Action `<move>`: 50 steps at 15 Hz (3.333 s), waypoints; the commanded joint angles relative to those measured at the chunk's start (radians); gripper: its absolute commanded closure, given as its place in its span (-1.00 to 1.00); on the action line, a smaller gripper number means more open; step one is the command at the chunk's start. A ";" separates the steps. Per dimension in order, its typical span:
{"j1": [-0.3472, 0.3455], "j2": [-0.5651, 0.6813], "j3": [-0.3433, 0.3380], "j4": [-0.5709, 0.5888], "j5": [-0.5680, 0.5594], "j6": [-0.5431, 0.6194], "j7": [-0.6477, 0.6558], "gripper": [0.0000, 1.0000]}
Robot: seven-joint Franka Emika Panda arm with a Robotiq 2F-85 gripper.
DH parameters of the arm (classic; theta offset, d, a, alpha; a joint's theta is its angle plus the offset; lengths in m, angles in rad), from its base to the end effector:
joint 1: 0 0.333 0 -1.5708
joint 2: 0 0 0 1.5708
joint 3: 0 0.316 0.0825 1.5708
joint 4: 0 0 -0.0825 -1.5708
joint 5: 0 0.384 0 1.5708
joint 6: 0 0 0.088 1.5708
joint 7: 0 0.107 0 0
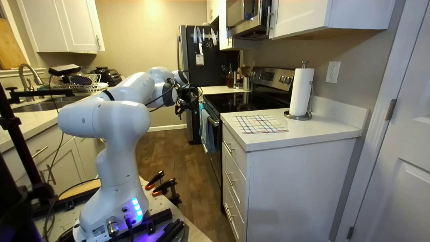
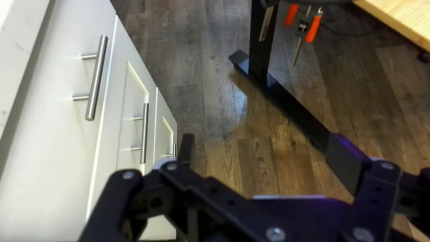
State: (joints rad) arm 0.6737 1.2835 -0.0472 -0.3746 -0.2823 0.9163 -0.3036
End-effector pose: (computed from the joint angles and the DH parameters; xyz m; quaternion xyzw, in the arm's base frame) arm 0.5858 0.4020 0.2613 0.8368 0.3841 -0.3244 0.2169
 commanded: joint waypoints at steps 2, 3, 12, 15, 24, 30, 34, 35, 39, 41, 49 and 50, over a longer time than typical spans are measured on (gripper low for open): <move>-0.002 0.010 -0.001 0.013 -0.004 -0.009 -0.001 -1.00; -0.003 0.008 -0.002 0.010 -0.004 -0.008 -0.001 -1.00; 0.014 0.026 -0.055 0.001 -0.067 0.171 0.011 -1.00; -0.004 0.050 -0.072 -0.004 -0.074 0.225 0.015 -1.00; -0.037 0.132 -0.154 0.006 -0.150 0.397 -0.012 -1.00; -0.044 0.175 -0.220 -0.004 -0.232 0.485 -0.025 -1.00; -0.050 0.177 -0.204 -0.014 -0.210 0.434 -0.053 -1.00; -0.053 0.179 -0.198 -0.011 -0.204 0.408 -0.066 -1.00; -0.067 0.172 -0.172 -0.014 -0.184 0.297 -0.137 -1.00; -0.071 0.174 -0.164 -0.011 -0.184 0.267 -0.160 -1.00; -0.038 0.165 -0.119 -0.026 -0.181 0.165 -0.249 -1.00; -0.032 0.167 -0.117 -0.025 -0.184 0.156 -0.251 -1.00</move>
State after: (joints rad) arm 0.6276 1.4704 -0.1743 -0.3741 -0.4764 1.1173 -0.5103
